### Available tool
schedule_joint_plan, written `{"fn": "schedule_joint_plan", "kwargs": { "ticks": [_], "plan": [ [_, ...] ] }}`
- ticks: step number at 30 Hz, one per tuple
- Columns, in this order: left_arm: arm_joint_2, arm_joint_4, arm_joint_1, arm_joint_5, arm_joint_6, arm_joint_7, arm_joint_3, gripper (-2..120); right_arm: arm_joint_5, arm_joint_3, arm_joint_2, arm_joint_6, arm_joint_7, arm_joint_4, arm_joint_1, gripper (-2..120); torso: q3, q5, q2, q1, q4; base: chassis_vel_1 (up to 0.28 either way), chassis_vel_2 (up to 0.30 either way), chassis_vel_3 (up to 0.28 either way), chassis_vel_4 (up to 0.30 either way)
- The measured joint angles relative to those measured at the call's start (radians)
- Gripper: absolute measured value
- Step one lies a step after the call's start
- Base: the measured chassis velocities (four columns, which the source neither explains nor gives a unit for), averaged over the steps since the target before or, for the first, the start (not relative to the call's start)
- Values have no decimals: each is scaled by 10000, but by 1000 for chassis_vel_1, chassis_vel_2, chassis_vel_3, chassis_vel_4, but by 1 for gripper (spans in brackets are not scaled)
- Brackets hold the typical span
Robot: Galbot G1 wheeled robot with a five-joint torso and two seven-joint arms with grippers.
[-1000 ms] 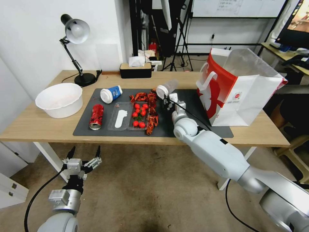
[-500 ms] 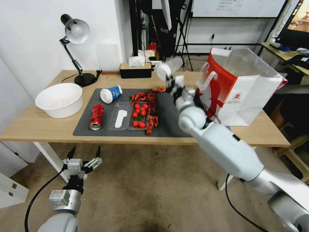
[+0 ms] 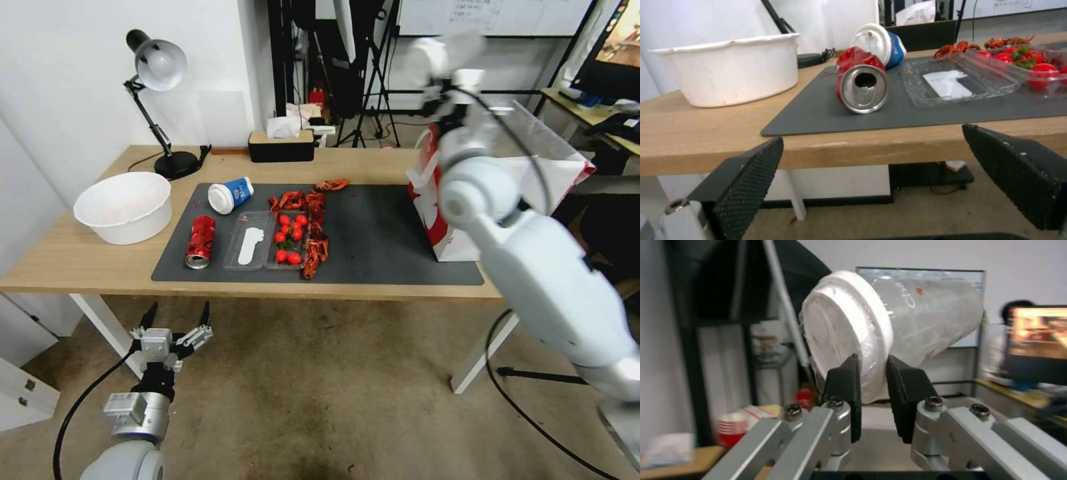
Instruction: Pick up the trash from the table and place it into the takeout bag.
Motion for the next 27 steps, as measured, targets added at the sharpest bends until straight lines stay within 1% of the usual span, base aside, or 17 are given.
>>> {"fn": "schedule_joint_plan", "kwargs": {
  "ticks": [1,3,5,10,14,15,16,18,19,22,23,26,27],
  "plan": [
    [5,0,0,10,0,1,15,100,50,290,-168,-167,86,110,-259,13,0,0,0,1,1,0,0,0,0],
    [6,0,-3,19,0,1,25,100,76,391,-223,-225,110,152,-369,13,0,-3,0,1,0,0,0,0,0],
    [4,-1,-10,56,0,2,81,100,225,802,-386,-465,182,279,-865,13,0,-1,0,1,3,0,0,0,0],
    [-9,-14,-5,84,1,6,113,100,394,1009,-381,-616,262,413,-1199,13,1,-4,0,1,5,0,0,0,0],
    [-7,-42,27,86,-23,8,82,100,502,1113,-350,-657,302,492,-1331,30,1,-5,0,1,6,0,0,0,0],
    [-7,-42,27,86,-23,8,82,100,502,1113,-350,-657,302,492,-1331,30,1,-5,0,1,6,0,0,0,0],
    [-8,-43,33,86,-34,9,79,100,507,1150,-343,-657,303,499,-1345,34,1,-5,0,0,6,0,0,0,0],
    [-20,-44,35,88,-52,12,78,100,543,1228,-349,-659,309,529,-1365,45,1,-4,0,1,4,0,0,0,0],
    [-20,-44,35,88,-52,12,78,100,543,1228,-349,-659,309,529,-1365,45,1,-4,0,1,4,0,0,0,0],
    [-37,-51,38,96,-63,18,85,100,669,1371,-409,-591,248,610,-1370,59,1,-6,0,0,3,0,0,0,0],
    [-37,-51,38,96,-63,18,85,100,669,1371,-409,-591,248,610,-1370,59,1,-6,0,0,3,0,0,0,0],
    [-42,-64,40,98,-67,23,90,100,1256,1511,-454,419,-448,684,-1267,74,1,-4,-1,1,5,0,0,0,0],
    [-42,-64,40,98,-67,23,90,100,1256,1511,-454,419,-448,684,-1267,74,1,-4,-1,1,5,0,0,0,0]
  ]
}}
